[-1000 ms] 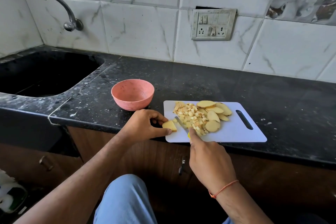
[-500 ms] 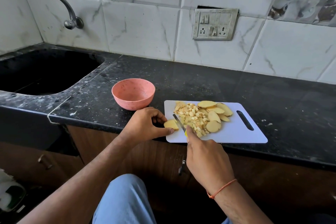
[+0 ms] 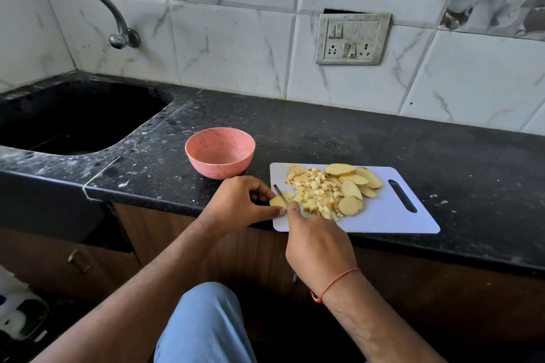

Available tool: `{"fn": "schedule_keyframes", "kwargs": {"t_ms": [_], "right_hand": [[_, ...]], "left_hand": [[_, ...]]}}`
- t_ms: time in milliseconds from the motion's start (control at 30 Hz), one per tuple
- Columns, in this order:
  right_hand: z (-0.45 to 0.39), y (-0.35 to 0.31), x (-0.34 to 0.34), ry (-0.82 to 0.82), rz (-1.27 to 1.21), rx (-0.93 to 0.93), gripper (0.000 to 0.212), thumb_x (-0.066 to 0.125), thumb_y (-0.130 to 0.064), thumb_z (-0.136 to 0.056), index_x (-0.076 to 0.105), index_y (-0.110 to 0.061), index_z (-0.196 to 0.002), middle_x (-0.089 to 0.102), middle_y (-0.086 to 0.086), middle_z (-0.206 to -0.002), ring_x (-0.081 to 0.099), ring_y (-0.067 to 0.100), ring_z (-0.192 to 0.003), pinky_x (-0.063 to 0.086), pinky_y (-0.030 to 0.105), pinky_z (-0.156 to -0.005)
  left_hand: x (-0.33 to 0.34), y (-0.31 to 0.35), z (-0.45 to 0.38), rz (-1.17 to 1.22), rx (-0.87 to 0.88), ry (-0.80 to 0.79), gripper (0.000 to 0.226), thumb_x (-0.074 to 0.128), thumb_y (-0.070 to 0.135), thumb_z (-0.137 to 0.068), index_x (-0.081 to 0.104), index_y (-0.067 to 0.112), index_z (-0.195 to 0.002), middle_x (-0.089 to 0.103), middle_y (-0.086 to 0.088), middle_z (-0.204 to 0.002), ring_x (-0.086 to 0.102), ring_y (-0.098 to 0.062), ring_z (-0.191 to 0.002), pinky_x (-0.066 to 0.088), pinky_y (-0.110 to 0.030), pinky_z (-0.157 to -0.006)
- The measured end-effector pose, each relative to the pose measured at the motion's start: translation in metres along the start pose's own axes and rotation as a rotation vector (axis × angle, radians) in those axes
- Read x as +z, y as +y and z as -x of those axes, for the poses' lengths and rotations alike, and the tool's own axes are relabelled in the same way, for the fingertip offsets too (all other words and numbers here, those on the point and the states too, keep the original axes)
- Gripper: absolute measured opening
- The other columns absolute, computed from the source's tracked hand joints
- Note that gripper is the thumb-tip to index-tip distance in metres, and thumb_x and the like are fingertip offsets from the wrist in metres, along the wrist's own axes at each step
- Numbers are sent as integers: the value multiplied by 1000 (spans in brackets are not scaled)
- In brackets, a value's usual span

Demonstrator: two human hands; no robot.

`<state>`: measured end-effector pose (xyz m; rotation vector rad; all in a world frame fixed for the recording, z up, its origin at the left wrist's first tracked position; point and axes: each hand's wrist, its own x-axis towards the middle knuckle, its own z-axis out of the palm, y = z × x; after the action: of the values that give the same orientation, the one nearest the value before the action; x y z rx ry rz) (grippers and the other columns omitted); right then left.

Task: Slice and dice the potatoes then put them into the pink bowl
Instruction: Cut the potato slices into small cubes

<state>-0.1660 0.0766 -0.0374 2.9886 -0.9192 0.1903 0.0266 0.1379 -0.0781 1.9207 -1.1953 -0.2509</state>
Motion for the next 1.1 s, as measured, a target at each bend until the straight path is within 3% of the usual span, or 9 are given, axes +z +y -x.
{"fn": "schedule_keyframes", "kwargs": {"t_ms": [67, 300, 533, 633, 867, 1100], "right_hand": [[-1, 3, -1, -11, -7, -16, 66, 41, -13, -103, 19, -18, -165, 68, 8, -106, 63, 25, -93, 40, 35, -66], [34, 18, -4, -47, -2, -21, 65, 40, -17, -105, 14, -21, -164, 51, 1, -82, 47, 20, -70, 32, 31, -53], [70, 35, -5, -39, -44, -3, 64, 37, -22, -108, 9, -29, -165, 50, -6, -68, 47, 10, -56, 39, 26, -53], [73, 39, -5, -4, -86, 35, 62, 36, -27, -110, 10, -31, -165, 51, -7, -68, 44, 9, -51, 26, 20, -45], [61, 38, -1, 92, -237, 66, 56, 33, -37, -110, 19, -35, -165, 55, -10, -67, 52, 10, -57, 30, 21, -48], [51, 36, -3, 91, -157, 55, 57, 35, -35, -111, 17, -32, -165, 51, -9, -68, 47, 9, -55, 25, 21, -45]], "left_hand": [[0, 1, 0, -2, -4, 6, 32, 97, 51, -68, 81, 33, -90, 74, 20, -85, 68, -4, -78, 50, -15, -62], [1, 1, 2, 6, -2, 15, 33, 98, 51, -67, 81, 32, -89, 75, 19, -84, 69, -5, -78, 51, -15, -63], [1, 2, 1, 7, -12, 7, 35, 98, 52, -66, 82, 32, -90, 75, 19, -84, 67, -4, -77, 50, -15, -63], [-1, 2, 1, 0, -2, -3, 35, 98, 51, -66, 81, 32, -91, 74, 18, -84, 66, -2, -77, 49, -14, -63], [-4, -2, 5, -51, 75, 20, 40, 94, 58, -68, 77, 35, -96, 70, 17, -93, 66, -5, -88, 55, -20, -71], [-3, -3, 4, -56, 91, 17, 34, 94, 56, -70, 78, 35, -91, 70, 17, -90, 66, -6, -87, 53, -18, -68]]}}
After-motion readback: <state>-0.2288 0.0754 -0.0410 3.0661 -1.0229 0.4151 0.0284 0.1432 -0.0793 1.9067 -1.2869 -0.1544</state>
